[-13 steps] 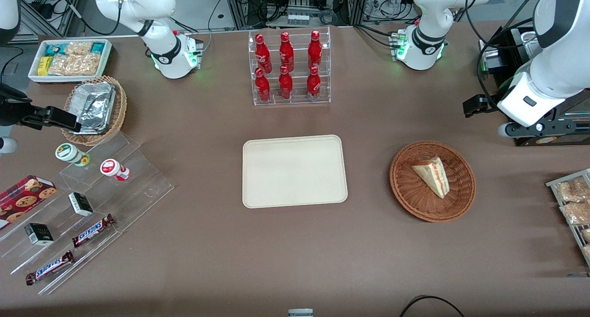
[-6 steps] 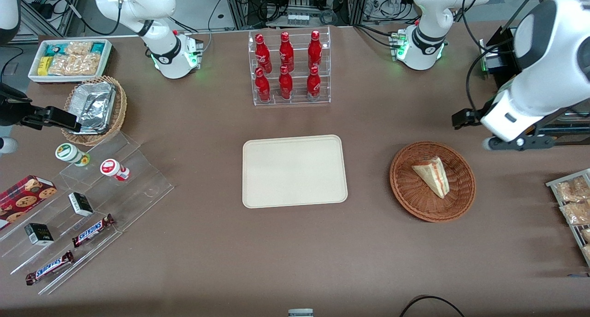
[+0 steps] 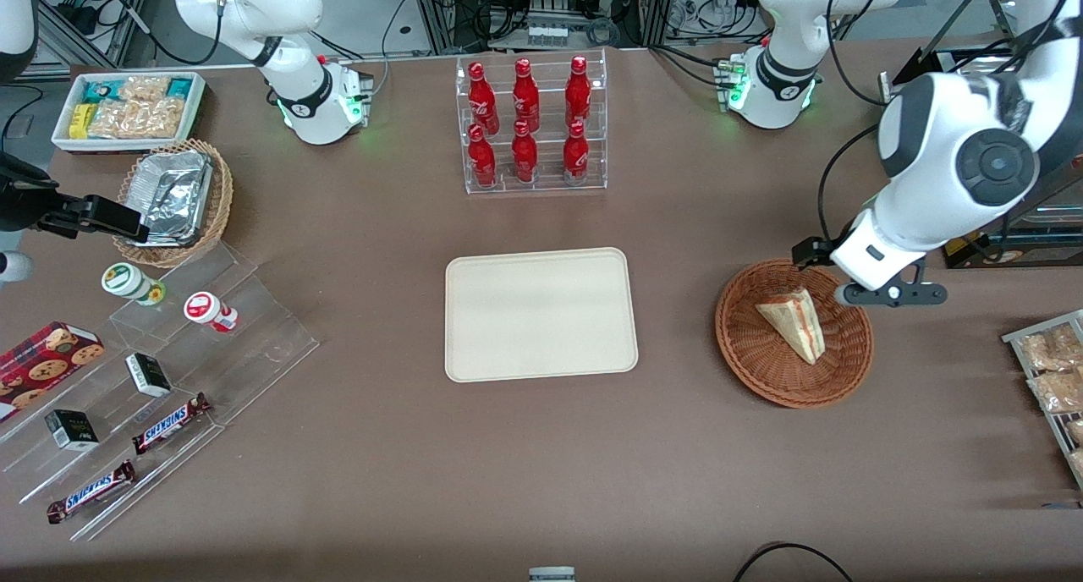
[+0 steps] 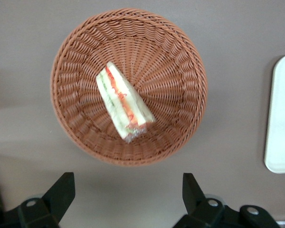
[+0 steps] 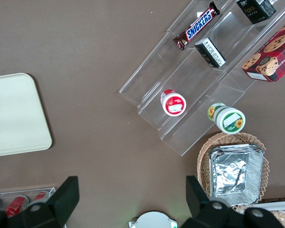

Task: Place sandwich from basket to tray
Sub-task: 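Move the left gripper over the wicker basket above the sandwich, then lower the open left gripper and close it on the wrapped sandwich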

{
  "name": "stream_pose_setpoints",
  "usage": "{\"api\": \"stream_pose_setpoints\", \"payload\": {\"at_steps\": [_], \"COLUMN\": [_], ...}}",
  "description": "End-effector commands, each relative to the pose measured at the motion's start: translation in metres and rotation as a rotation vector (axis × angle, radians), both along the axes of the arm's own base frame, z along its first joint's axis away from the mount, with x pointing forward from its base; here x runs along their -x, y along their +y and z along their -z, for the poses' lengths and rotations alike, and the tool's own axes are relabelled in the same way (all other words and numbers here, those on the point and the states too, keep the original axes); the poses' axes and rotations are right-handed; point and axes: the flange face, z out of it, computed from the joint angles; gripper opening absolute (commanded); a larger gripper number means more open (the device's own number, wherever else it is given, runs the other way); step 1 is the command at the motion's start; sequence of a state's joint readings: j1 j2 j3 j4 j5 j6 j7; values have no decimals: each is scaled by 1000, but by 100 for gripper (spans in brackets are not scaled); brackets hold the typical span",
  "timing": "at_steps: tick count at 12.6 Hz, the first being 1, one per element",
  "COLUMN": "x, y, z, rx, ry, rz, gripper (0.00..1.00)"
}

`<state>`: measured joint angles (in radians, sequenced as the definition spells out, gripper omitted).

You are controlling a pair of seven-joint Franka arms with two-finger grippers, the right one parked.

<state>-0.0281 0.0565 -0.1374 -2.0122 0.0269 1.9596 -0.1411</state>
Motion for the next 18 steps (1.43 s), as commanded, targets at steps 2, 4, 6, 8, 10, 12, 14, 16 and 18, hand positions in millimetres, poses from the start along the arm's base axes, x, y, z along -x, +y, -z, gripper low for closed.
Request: {"api": "stream_pose_setpoints", "payload": {"at_steps": [2,4,6,8,10,12,14,16,18], "x": [14,17,14,10,9,5,4,2,4], "y": [7,13,16,31,29,29,27,23,24], "z": [41,54,67,79,86,89,91,97,100], "rx": [19,22,26,22,18,73,95,94,84], "ry": [-62,-79,-63,-64,-75,-89,-86,-100,-95], "rz": [-2,-23,-42,-160,-280,-449,-546,-635,-622], "gripper": [100,100,100,100,100,100,100,100,100]}}
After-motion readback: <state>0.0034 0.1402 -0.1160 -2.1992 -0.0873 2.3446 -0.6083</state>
